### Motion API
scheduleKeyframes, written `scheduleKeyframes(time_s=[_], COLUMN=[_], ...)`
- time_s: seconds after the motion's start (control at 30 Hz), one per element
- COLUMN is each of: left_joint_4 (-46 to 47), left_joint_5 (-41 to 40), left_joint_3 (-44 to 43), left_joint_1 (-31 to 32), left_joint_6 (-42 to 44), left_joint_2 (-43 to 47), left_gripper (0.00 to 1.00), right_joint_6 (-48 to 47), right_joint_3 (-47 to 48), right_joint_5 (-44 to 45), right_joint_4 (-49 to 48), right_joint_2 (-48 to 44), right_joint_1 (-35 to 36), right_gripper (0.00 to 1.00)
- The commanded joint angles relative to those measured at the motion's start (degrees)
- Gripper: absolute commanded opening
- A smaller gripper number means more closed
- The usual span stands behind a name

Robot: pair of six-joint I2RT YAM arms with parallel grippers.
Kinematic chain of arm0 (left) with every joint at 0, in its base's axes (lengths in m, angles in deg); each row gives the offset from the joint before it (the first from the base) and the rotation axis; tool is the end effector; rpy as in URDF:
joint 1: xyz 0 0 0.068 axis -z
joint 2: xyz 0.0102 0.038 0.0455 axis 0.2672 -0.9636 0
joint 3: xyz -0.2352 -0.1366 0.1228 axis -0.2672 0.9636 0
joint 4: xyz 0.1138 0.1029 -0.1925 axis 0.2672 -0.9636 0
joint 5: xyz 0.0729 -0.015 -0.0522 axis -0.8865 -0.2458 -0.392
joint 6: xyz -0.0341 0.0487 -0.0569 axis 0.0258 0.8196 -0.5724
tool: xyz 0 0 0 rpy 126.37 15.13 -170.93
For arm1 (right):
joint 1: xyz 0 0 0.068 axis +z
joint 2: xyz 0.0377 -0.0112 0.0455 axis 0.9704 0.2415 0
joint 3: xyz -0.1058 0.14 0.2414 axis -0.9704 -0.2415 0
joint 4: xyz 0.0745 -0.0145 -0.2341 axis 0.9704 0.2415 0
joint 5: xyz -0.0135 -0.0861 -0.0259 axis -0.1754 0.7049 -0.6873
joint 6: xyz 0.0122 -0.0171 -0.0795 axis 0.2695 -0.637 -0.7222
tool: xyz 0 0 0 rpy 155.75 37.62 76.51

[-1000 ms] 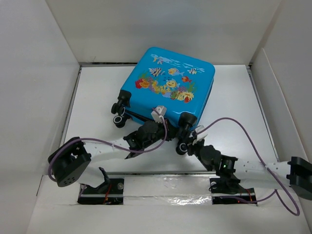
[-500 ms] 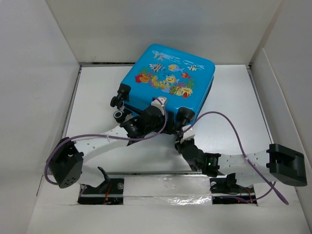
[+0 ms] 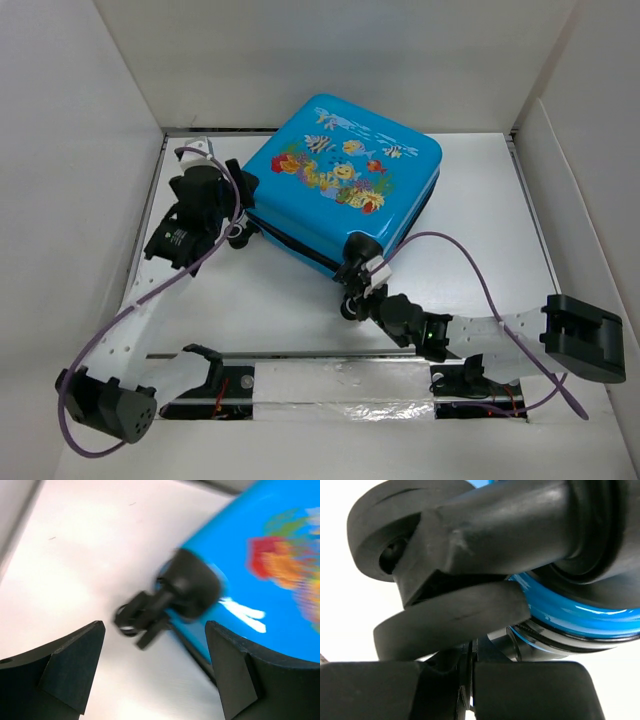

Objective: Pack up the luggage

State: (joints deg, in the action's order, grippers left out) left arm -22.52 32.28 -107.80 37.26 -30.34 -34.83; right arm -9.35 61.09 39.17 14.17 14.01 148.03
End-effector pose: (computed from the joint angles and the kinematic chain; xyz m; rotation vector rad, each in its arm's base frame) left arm 0.2261 -0.0650 0.3991 -0.2092 1.8346 -0.2018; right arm 0.1129 0.2213 0.2192 -0.5210 1.7255 0.5394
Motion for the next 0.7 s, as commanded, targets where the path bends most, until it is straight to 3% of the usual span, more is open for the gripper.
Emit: scheduleKeyframes(time_s=[0.0, 0.13, 0.3, 0.43, 0.57, 0.67], left_joint_4=[-8.09, -8.71, -7.47, -6.17, -5.55, -5.98], left_joint_5=[-0.17, -4.12, 3.77, 1.58, 5.60, 6.94], left_joint_3=[-2.14, -6.53, -8.47, -8.40, -7.86, -7.43], left_joint_1=[-3.57, -4.96, -6.11, -6.11, -6.11, -6.11], left_joint_6=[7.24, 9.86, 15.58, 17.25, 18.31, 18.23], left_joint_2=[-4.30, -8.86, -14.31, -17.14, -19.42, -19.78], left_gripper=[0.80, 0.83, 0.87, 0.89, 0.88, 0.81], right_joint_6=[0.10, -0.34, -0.52, -0.25, 0.01, 0.01], right_joint_3=[-0.62, -1.51, -2.03, -3.26, -3.97, -4.06], right_joint_5=[-10.14, -12.51, -14.79, -15.50, -15.94, -16.03], right_joint_4=[-9.01, -8.66, -8.57, -9.36, -9.54, -9.54], right_joint_2=[-1.50, -3.70, -5.46, -6.34, -6.69, -6.69], right_joint_1=[0.59, -0.90, -1.43, -1.43, -1.43, -1.43], right_gripper=[0.00, 0.00, 0.00, 0.00, 0.00, 0.00])
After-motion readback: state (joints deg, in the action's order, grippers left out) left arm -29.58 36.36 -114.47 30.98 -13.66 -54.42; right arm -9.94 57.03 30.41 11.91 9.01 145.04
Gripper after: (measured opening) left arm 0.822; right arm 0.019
